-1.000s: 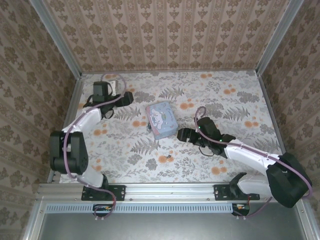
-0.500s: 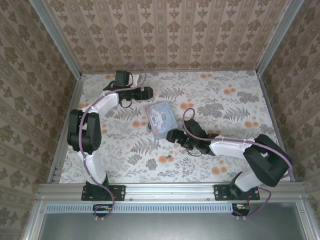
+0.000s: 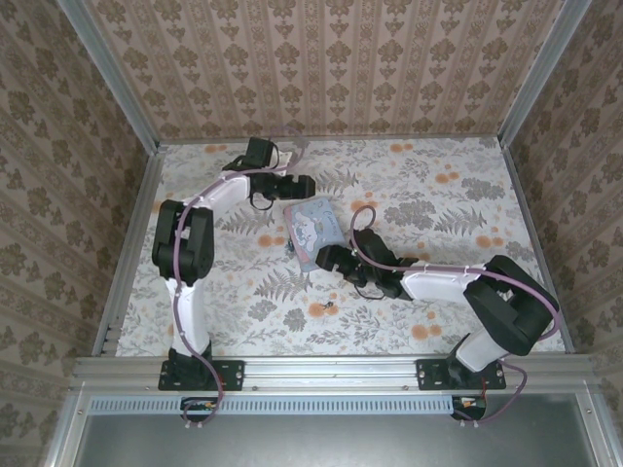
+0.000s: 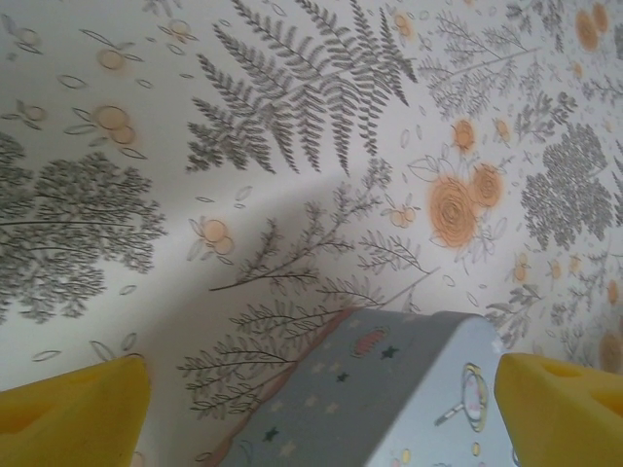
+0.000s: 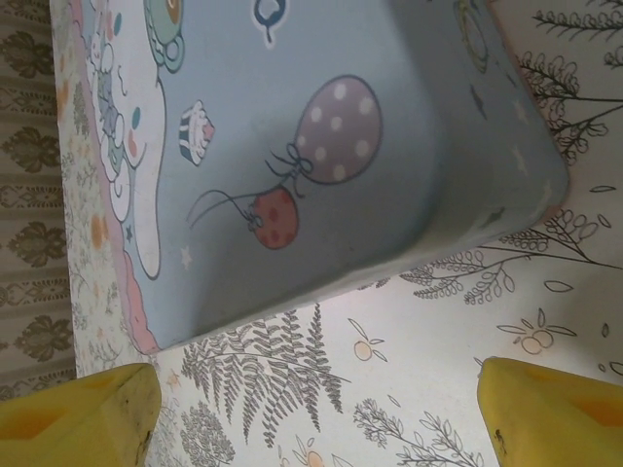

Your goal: Unlock the padlock with the key

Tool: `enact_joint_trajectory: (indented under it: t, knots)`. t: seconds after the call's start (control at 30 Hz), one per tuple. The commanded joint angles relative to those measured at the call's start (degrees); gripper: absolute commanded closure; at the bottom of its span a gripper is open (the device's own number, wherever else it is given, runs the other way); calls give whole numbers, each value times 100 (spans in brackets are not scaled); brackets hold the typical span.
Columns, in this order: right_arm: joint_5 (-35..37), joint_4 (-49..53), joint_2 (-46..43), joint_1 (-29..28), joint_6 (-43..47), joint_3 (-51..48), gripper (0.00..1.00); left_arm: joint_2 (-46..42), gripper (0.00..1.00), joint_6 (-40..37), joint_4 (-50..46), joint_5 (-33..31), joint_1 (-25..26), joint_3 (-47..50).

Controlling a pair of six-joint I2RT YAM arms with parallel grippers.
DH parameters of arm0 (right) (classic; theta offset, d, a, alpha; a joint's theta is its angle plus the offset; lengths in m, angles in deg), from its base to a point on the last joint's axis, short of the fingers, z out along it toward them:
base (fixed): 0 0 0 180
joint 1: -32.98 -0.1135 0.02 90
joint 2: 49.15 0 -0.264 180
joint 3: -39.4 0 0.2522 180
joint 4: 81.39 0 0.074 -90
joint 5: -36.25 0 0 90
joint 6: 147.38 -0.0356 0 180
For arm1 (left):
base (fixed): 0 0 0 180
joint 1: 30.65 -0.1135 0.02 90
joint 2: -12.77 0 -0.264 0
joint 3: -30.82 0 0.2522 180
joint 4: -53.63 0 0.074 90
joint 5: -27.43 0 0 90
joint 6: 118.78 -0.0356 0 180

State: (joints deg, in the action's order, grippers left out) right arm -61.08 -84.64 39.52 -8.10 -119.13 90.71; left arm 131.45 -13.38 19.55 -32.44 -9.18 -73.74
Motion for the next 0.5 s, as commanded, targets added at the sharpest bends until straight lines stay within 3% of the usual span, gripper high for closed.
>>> enact_joint_trajectory:
  t: [0.0, 0.47]
  knots:
    - [83, -236, 154, 74, -84, 248, 14, -123, 8, -15, 108, 366, 83, 197]
    - [-491, -373, 395, 1074, -155, 572, 14, -1427, 9, 831, 1758, 318, 249, 2532]
